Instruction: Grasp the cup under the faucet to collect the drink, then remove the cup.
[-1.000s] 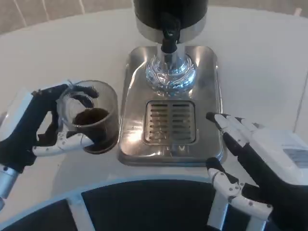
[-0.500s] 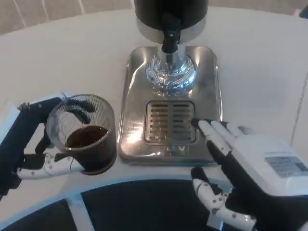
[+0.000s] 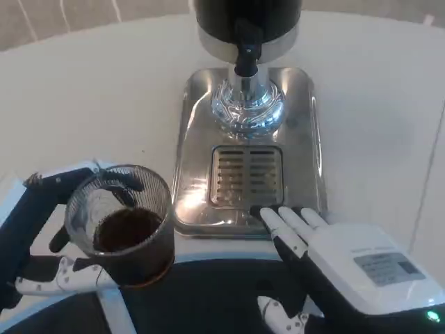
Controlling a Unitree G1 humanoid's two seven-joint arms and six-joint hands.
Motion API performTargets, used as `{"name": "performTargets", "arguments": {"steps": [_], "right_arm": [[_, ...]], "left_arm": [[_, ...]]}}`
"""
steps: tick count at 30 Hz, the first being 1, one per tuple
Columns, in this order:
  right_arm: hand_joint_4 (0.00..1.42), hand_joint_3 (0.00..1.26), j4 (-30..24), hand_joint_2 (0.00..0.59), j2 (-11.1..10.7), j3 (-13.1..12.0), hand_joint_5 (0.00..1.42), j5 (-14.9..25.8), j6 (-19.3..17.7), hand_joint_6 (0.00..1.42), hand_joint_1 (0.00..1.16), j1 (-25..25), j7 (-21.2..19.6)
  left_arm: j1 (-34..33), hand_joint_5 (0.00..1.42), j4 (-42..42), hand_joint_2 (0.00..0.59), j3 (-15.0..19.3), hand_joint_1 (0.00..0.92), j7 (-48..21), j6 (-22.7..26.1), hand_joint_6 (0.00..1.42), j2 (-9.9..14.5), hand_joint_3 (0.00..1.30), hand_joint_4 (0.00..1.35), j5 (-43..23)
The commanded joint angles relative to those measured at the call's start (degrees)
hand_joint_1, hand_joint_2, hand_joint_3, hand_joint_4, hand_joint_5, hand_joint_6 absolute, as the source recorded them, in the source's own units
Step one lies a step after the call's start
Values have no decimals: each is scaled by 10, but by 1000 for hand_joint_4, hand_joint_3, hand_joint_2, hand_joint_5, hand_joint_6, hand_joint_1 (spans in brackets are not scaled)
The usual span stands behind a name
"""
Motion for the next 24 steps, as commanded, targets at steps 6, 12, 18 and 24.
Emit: {"name": "performTargets", "arguments": {"steps": [6, 12, 18, 24], "right_arm": [[0, 0, -10, 565, 37, 14, 0, -26, -48, 0, 101, 33, 9], [0, 0, -10, 565, 55, 9, 0, -29, -71, 0, 101, 49, 9], [0, 0, -10, 565, 69, 9, 0, -33, -86, 0, 101, 57, 13], [0, 0, -10, 565, 74, 5, 0, -36, -88, 0, 101, 52, 20]], "left_arm": [[38, 1417, -60, 34, 10, 589, -24, -7, 1154, -11, 957, 1130, -29], [44, 1417, -73, 32, 12, 590, -39, -5, 1154, -13, 957, 1130, -38], [46, 1403, -77, 26, 12, 591, -51, -4, 1154, -16, 957, 1137, -43], [42, 1402, -74, 24, 11, 591, -57, -2, 1154, -18, 957, 1131, -44]]}}
